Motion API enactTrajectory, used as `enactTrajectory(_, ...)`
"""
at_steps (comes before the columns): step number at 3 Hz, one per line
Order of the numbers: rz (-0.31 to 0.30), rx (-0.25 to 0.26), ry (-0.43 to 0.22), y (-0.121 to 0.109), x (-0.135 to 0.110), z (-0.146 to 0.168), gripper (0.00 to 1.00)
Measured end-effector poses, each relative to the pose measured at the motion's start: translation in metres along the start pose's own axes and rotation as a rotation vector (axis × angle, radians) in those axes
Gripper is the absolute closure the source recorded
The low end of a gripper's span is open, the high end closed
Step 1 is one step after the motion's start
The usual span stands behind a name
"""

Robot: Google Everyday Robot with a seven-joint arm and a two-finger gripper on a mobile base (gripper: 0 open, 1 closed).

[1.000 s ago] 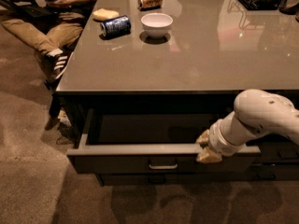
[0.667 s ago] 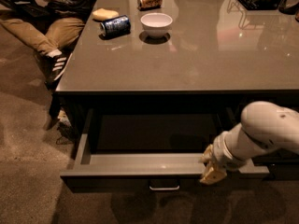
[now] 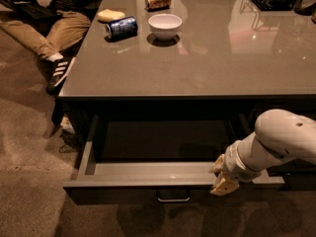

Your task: Open top drawer

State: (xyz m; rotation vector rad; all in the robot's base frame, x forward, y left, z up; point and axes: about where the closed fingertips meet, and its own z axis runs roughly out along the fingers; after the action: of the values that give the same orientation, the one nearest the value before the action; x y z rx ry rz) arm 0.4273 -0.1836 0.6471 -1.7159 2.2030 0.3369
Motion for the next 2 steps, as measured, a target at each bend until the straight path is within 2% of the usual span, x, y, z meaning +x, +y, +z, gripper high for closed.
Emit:
enactTrajectory(1, -0.001, -0.001, 0.0, 0.0003, -0.0002, 0.0002, 0.52)
enactTrajectory(2, -0.001, -0.001, 0.001, 0.0006, -0.0004, 0.0003, 0.28)
